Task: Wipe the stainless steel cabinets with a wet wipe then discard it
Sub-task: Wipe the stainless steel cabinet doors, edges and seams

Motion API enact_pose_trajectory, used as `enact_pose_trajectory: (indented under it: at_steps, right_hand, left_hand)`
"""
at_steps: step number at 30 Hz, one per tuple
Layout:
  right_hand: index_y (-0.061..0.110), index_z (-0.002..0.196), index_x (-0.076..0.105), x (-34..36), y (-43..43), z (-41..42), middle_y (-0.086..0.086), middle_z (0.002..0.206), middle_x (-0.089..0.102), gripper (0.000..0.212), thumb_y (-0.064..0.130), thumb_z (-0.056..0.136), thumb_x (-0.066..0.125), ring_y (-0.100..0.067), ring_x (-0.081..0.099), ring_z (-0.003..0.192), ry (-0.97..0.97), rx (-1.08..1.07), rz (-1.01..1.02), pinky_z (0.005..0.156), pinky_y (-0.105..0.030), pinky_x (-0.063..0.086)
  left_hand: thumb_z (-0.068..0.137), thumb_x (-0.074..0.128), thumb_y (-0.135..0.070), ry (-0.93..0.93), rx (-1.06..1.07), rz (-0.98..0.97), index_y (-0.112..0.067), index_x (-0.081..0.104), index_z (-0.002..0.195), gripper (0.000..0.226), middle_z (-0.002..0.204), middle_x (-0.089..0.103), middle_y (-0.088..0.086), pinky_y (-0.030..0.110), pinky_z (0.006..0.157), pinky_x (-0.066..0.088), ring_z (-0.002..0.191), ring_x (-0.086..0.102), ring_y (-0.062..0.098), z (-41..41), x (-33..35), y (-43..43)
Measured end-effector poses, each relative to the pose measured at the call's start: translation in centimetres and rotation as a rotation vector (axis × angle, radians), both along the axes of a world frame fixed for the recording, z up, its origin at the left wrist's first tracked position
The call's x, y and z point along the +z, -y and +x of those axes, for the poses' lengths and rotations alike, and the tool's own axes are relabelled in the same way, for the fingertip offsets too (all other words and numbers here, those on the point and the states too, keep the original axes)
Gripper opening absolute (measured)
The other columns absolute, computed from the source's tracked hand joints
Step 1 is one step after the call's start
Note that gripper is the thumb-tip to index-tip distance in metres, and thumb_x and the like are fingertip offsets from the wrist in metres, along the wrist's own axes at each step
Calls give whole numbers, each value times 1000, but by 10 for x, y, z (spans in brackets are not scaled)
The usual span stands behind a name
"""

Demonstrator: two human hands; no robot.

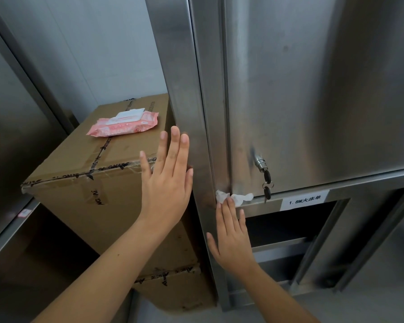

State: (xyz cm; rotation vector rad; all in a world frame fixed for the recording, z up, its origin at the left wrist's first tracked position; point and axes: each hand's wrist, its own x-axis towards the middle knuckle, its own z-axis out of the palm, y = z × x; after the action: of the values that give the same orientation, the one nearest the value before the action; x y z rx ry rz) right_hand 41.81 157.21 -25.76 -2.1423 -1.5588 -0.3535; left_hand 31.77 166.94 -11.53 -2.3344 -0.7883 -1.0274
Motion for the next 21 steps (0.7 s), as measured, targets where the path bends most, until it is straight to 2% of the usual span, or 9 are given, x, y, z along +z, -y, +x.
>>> enact_pose_trajectory:
  at_steps: [4,6,10,14,16,18,19,21]
  right_hand:
    - [-1,132,43,3,0,10,-19,137,46,65,44,98,10,-32,43,128,-3,33,-28,100,-55,32]
    - [0,134,40,5,-2,15,-16,137,47,63,45,98,14,-30,44,128,17,57,-2,102,-53,30]
    - [1,137,34,9,-6,20,-12,142,38,66,45,88,35,-27,35,131,38,92,69,108,-49,24]
    - [0,140,25,11,-5,22,-10,144,28,68,43,88,37,-29,31,133,-22,170,129,112,-41,9]
    - [-1,139,27,15,-5,25,-10,144,28,68,43,88,37,-28,32,132,-24,188,147,113,-43,17]
    - [-2,140,28,20,-8,28,-10,143,29,68,42,88,38,-27,32,132,-4,209,171,106,-50,27]
    - [-2,140,27,24,-10,30,-11,144,29,69,42,89,38,-26,32,132,5,226,189,104,-53,27]
    - [-1,141,22,34,-16,32,-12,145,28,69,42,90,37,-24,29,134,13,258,231,108,-49,23]
  left_hand:
    - [95,34,-27,7,-5,-5,-7,11,146,59,151,9,9,55,107,9,140,15,25,1,0,0]
    - [95,34,-27,15,-11,-10,-8,10,146,60,151,9,9,55,108,9,140,14,24,2,-1,0]
    - [95,35,-26,27,-16,-12,-7,10,146,60,151,9,7,53,110,11,140,12,23,2,-3,0]
    - [95,35,-25,40,-19,-7,-5,12,146,59,151,10,9,53,110,12,140,13,24,3,-4,-1]
    - [95,36,-24,52,-26,-10,-5,12,146,60,151,9,10,53,110,12,140,13,24,5,-5,-1]
    - [94,36,-23,59,-30,-6,-4,11,146,60,151,10,10,53,111,12,141,13,24,6,-6,-1]
    - [95,36,-23,61,-32,-4,-4,10,146,60,152,10,10,53,111,12,141,13,24,6,-6,-2]
    - [95,36,-23,67,-34,-7,-5,10,146,60,152,9,9,51,112,9,143,7,22,6,-7,-2]
